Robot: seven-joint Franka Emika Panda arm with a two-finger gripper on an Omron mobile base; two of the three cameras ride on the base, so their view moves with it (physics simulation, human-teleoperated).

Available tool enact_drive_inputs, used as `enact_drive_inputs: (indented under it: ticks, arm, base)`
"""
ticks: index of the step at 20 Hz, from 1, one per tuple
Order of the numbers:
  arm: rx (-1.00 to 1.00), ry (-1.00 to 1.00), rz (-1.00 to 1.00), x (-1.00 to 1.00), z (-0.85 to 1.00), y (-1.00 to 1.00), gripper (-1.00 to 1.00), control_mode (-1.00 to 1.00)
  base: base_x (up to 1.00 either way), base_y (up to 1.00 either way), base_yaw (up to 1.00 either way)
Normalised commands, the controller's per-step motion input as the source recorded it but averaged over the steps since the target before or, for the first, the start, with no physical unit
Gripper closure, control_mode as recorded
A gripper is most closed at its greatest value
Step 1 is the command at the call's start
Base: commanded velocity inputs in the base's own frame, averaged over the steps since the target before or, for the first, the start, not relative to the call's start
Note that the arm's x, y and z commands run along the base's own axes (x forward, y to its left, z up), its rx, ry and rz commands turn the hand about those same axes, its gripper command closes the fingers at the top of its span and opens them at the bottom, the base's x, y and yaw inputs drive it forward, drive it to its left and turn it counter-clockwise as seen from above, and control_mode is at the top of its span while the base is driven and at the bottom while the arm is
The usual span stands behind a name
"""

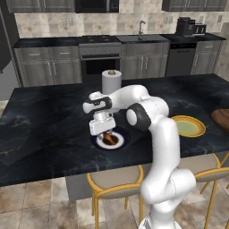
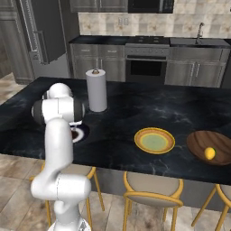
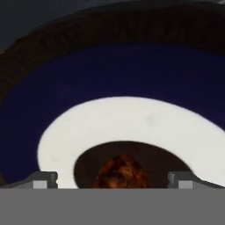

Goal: Pick the chicken drumstick and lemon from their plates and place them in the bowl. Then put the bowl in the fridge.

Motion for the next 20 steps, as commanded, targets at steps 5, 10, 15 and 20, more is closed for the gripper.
enact_drive_inputs:
  ticks: [5,10,15,20]
  arm:
    - [0.00,0.00,-0.01,-0.17,-0.03,0.00,-1.00,-1.00]
    - [0.00,-0.02,0.00,-0.11,-0.02,-0.12,-1.00,-1.00]
    - [0.00,-0.03,0.00,-0.01,-0.04,-0.14,-1.00,-1.00]
    - [0.00,-0.05,0.00,0.06,-0.05,-0.04,-1.00,-1.00]
  base:
    - [0.00,0.00,0.00]
    - [0.00,0.00,0.00]
    - [0.00,0.00,0.00]
    - [0.00,0.00,0.00]
